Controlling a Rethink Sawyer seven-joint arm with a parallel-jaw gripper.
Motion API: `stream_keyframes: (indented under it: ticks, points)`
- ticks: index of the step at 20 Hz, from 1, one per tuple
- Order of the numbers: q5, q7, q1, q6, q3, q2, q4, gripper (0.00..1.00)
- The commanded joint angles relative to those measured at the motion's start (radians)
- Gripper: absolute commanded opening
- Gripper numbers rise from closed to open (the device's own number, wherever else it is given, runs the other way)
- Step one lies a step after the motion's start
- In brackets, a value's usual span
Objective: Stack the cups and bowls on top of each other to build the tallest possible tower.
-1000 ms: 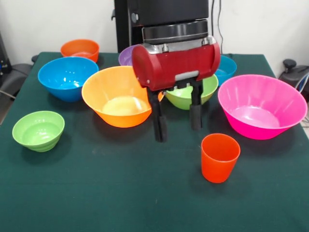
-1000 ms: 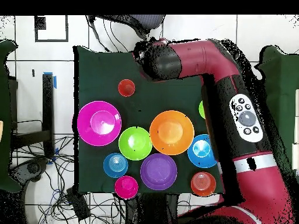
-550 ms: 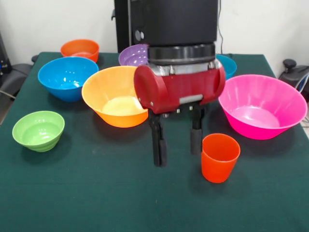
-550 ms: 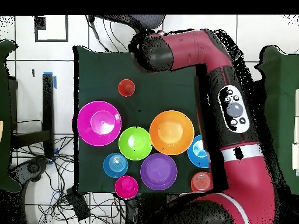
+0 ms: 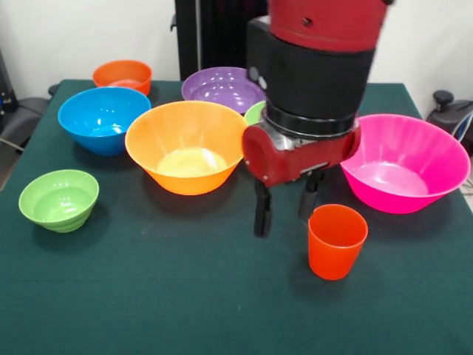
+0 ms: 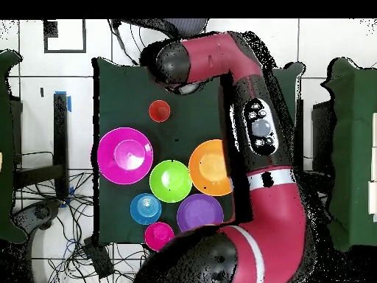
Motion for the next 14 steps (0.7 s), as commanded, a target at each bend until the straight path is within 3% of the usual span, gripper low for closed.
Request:
stream_keyframes:
  ticks: [1, 5, 9, 14]
  points:
    - [-0.106, -0.135, 0.097, 0.366, -0.122, 0.066, -0.165, 1.00]
    - [-0.150, -0.146, 0.120, 0.466, -0.160, 0.057, -0.204, 1.00]
    - [-0.223, -0.228, 0.147, 0.573, -0.183, 0.036, -0.250, 1.00]
    - [-0.241, -0.143, 0.172, 0.651, -0.221, 0.024, -0.255, 1.00]
